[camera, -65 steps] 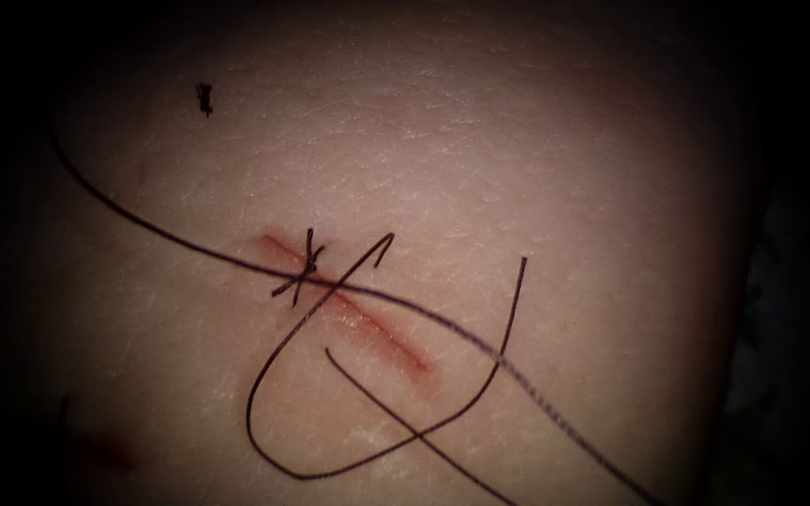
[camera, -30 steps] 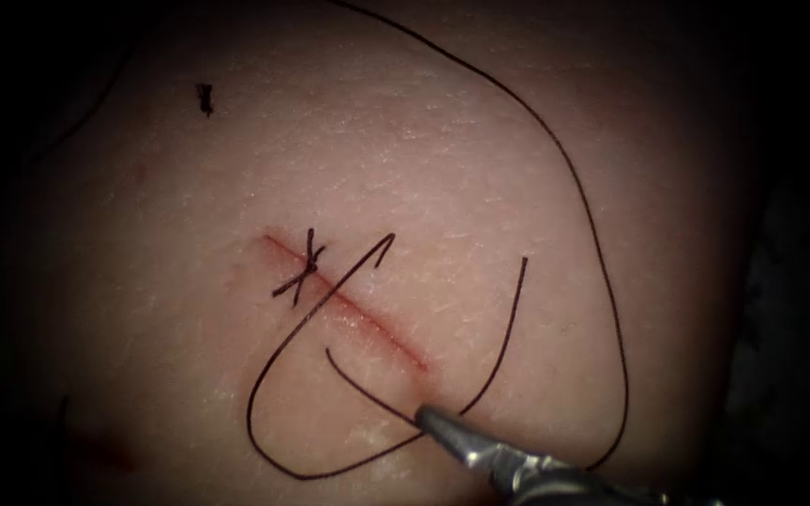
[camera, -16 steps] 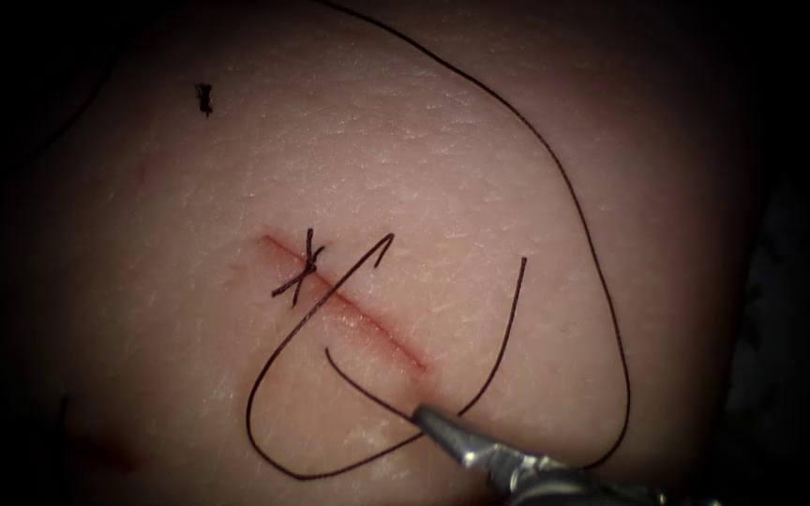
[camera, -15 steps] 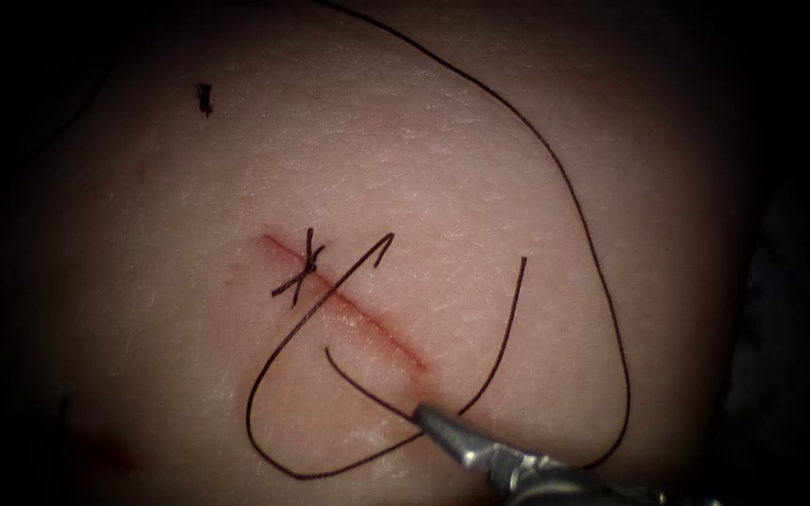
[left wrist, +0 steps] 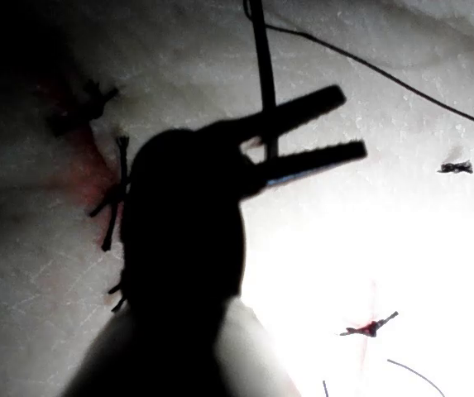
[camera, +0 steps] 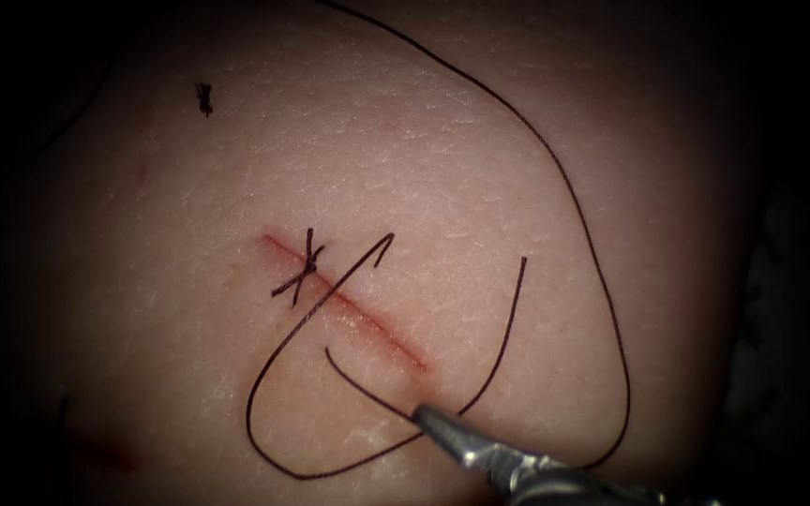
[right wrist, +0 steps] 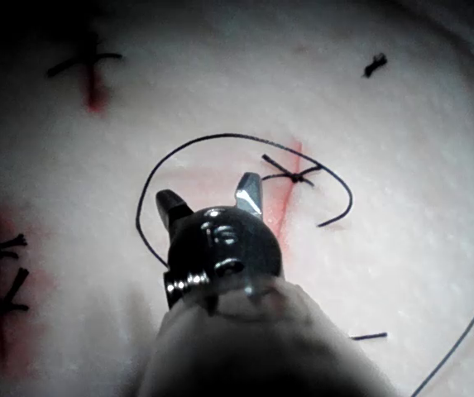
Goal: Wound Closure
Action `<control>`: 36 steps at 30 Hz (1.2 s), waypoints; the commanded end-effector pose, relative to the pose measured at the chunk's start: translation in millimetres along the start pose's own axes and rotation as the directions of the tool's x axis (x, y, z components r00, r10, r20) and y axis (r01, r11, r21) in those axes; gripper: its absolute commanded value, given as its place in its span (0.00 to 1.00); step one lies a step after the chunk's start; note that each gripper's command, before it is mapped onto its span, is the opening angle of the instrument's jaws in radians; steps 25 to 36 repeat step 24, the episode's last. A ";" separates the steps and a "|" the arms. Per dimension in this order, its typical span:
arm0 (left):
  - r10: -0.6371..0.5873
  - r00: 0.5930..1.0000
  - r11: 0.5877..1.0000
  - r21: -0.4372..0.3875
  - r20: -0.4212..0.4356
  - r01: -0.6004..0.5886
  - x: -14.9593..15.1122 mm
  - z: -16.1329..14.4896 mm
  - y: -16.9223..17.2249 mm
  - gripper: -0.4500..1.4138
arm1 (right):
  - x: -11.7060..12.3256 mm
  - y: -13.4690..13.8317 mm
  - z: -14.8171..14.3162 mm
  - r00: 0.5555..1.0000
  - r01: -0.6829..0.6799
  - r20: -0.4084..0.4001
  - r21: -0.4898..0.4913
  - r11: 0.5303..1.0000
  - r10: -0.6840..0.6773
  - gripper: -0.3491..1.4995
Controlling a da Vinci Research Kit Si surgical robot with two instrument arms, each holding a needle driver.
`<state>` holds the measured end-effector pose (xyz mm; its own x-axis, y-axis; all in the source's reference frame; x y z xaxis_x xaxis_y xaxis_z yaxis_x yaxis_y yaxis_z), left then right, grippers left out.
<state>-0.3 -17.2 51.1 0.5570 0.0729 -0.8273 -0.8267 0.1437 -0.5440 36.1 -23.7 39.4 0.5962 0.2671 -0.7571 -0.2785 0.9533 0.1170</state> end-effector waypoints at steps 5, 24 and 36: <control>0.000 1.000 1.000 0.000 0.000 0.000 0.0 0.0 0.0 0.00 | -0.1 -0.7 0.8 1.000 0.000 -0.003 0.005 1.000 0.000 0.98; 0.000 1.000 1.000 0.000 0.000 0.000 0.0 0.0 0.0 0.00 | 1.8 -3.3 -0.9 1.000 0.009 -0.028 0.024 1.000 -0.008 0.98; 0.000 1.000 1.000 0.000 0.000 0.000 0.0 0.0 0.0 0.00 | 1.8 -3.3 -0.9 1.000 0.009 -0.028 0.024 1.000 -0.008 0.98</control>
